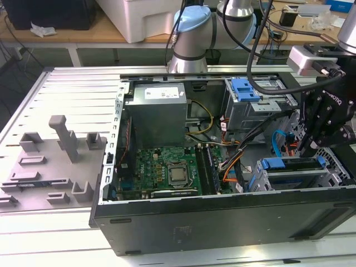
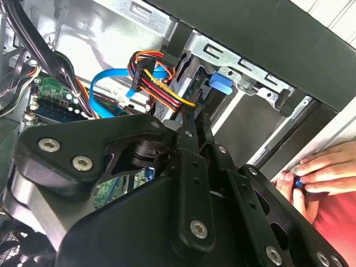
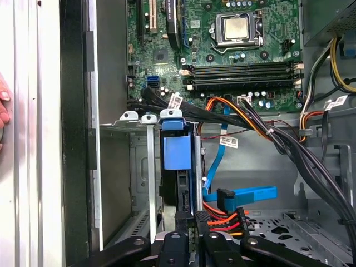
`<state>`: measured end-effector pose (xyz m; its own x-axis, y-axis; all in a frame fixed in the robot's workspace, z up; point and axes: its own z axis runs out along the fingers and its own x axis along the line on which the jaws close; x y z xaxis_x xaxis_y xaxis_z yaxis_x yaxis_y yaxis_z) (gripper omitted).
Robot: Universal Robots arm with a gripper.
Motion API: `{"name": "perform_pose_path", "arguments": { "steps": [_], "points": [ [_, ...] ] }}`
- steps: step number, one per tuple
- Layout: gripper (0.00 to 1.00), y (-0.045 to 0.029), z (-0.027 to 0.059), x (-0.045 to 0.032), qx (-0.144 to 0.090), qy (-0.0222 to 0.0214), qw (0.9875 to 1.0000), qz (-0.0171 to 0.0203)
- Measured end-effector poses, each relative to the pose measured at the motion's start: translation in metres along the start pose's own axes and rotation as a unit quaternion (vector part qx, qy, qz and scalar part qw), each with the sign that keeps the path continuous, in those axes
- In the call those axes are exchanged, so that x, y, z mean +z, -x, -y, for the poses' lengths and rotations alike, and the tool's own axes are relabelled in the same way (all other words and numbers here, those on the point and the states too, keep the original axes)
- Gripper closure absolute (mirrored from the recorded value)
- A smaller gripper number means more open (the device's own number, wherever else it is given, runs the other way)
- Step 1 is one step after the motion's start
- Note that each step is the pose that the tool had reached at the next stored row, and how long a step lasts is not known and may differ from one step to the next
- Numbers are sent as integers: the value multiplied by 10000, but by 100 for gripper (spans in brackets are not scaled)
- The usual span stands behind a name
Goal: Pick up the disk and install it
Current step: 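Insert the first disk wire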
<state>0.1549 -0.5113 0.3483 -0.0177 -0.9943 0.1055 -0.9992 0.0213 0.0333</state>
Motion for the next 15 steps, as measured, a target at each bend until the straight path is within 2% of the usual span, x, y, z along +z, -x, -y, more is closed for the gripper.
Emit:
{"name": "perform_pose_path", "arguments": {
  "steps": [15],
  "points": [
    [83,3,3,29,-8,-1,10000,-1]
  ]
}}
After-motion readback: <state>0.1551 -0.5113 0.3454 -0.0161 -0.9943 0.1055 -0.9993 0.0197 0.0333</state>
